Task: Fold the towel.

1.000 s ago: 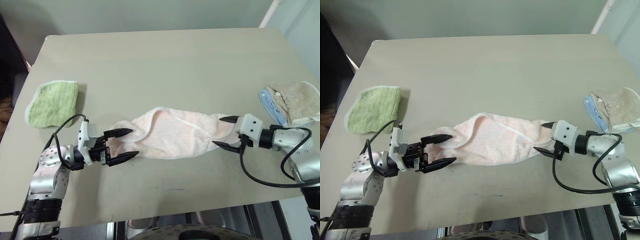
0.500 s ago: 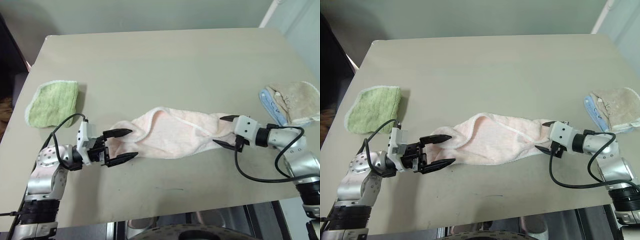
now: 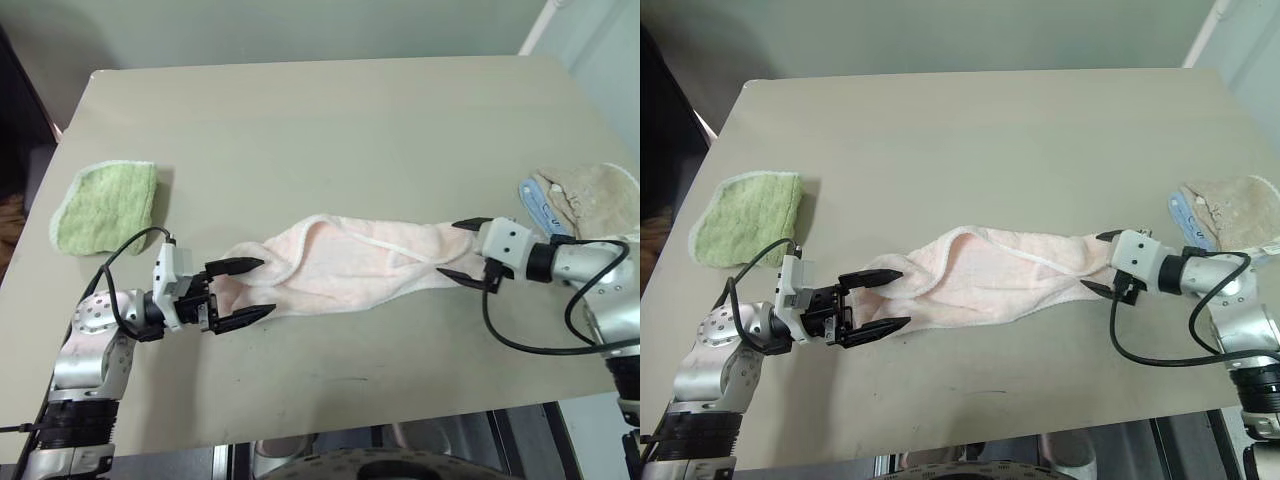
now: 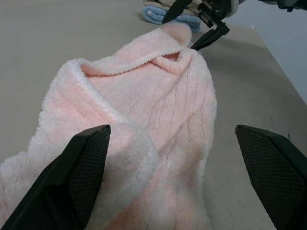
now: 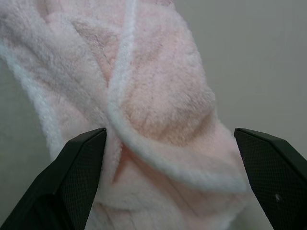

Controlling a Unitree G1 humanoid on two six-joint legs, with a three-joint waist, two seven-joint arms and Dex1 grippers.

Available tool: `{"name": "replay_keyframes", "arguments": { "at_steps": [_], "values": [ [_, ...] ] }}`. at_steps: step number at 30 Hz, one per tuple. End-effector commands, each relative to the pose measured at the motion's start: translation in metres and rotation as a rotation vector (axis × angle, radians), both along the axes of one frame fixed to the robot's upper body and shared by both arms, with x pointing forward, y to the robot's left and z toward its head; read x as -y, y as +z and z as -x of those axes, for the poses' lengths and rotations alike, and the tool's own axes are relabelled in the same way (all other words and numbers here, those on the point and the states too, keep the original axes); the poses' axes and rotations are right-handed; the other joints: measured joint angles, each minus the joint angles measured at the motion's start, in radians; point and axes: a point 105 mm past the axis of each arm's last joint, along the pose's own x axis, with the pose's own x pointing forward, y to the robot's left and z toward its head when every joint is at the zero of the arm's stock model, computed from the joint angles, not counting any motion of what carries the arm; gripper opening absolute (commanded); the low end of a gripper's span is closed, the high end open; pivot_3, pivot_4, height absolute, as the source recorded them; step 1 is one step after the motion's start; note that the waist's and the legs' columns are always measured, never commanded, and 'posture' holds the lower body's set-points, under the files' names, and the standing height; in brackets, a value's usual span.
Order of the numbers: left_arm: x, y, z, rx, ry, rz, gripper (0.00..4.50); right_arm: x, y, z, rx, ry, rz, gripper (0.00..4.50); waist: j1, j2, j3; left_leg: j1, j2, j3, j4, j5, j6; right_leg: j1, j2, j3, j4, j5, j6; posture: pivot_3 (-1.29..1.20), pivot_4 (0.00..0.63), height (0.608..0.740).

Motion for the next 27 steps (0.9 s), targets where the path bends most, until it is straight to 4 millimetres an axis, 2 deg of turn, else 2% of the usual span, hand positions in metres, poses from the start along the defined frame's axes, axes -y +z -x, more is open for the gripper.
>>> {"name": "replay_keyframes", "arguments": {
  "at_steps": [1, 15, 21, 27],
  "values": [
    [-0.002, 0.011, -0.001, 0.055, 0.002, -0.008, 4.50, 0.004, 0.014, 0.001, 0.032, 0.009, -0.007, 4.49, 0.000, 0.000, 0.000, 0.000, 0.000, 0.000, 0.000, 0.000, 0.000, 0.000, 0.000, 0.000, 0.000, 0.000, 0.000, 0.00, 0.150, 0.740],
    [0.002, 0.009, 0.002, 0.060, -0.006, -0.018, 4.50, 0.017, 0.021, 0.002, 0.038, 0.010, 0.028, 4.49, 0.000, 0.000, 0.000, 0.000, 0.000, 0.000, 0.000, 0.000, 0.001, 0.000, 0.000, 0.000, 0.000, 0.000, 0.000, 0.00, 0.150, 0.740],
    [0.008, 0.011, 0.002, 0.062, -0.014, -0.006, 4.50, 0.005, 0.020, -0.008, 0.102, 0.029, 0.042, 4.49, -0.001, 0.000, 0.000, 0.000, 0.000, 0.000, 0.000, -0.002, 0.003, 0.000, 0.000, 0.000, 0.000, 0.000, 0.000, 0.00, 0.150, 0.740],
    [0.010, 0.012, 0.003, 0.053, -0.021, 0.004, 4.50, -0.009, 0.018, -0.009, 0.132, 0.079, 0.037, 4.49, -0.002, 0.000, 0.000, 0.000, 0.000, 0.000, 0.000, -0.003, 0.005, 0.000, 0.000, 0.000, 0.001, 0.000, 0.000, 0.00, 0.150, 0.740]
  ]
}}
